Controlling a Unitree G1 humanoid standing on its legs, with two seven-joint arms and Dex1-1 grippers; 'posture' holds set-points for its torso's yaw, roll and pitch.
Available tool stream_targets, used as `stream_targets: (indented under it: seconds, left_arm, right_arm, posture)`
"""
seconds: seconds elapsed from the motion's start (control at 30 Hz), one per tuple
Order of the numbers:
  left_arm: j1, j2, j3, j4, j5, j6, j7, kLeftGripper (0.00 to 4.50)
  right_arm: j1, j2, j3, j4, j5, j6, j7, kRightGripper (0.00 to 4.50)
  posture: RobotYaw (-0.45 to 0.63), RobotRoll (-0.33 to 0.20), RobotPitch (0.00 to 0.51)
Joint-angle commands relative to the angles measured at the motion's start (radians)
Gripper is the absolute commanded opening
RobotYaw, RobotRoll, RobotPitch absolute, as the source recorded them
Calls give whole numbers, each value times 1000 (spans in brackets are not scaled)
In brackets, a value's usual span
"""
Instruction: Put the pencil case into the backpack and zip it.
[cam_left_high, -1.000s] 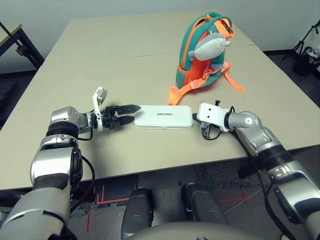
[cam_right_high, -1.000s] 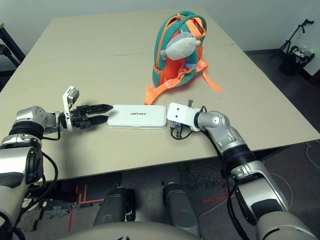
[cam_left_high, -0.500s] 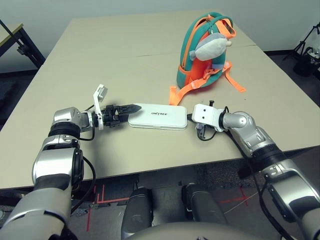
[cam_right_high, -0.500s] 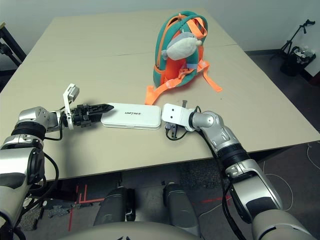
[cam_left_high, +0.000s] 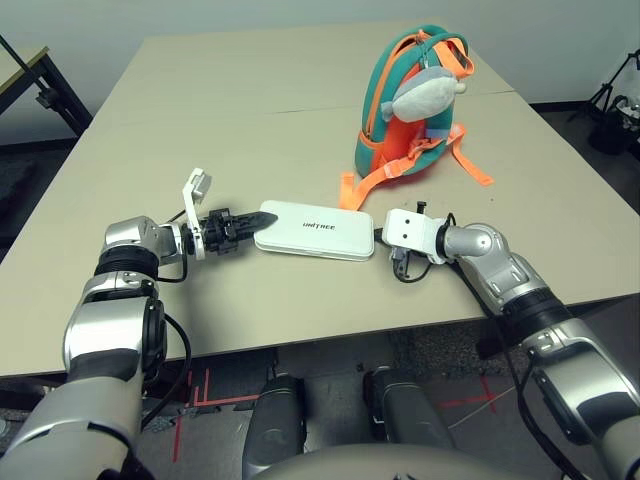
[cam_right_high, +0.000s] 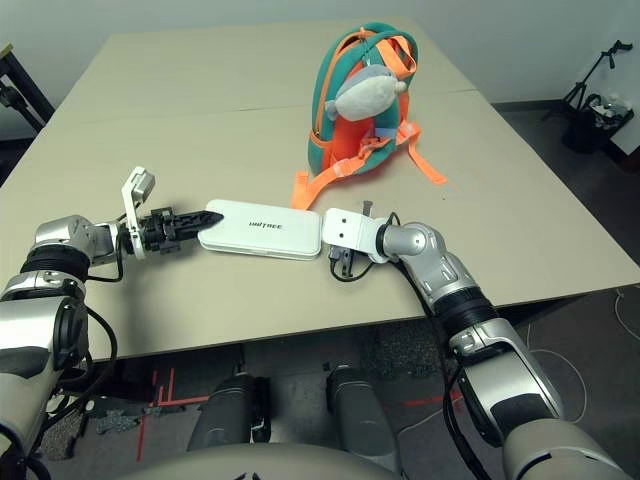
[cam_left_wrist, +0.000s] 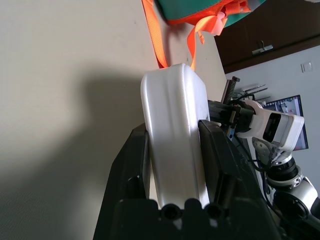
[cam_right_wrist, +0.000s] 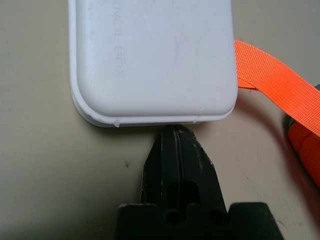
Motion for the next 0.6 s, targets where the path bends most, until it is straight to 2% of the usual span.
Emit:
stream_targets:
  seconds: [0.03,0.3,0.43,0.6]
  left_arm:
    - [18,-15,-20,-24,19,-14,6,1463]
    - [29,-3,18,-66,-9,0,10,1360]
    - [28,20,51,-95,-36,33,41,1355]
    - [36,40,127,-179,-103,38,60,1333]
  right_arm:
    - [0,15,16,-12,17,-3,17,0]
    - [-2,5,-21,-4,49,15,16,0]
    - [-17,-17,-107,29,115,73,-5,937]
    - [-46,-47,-233,80,208,154,-45,2897]
  posture:
    - [-118,0,71]
    - [-113,0,74]
    - [-105,0,74]
    - [-93,0,72]
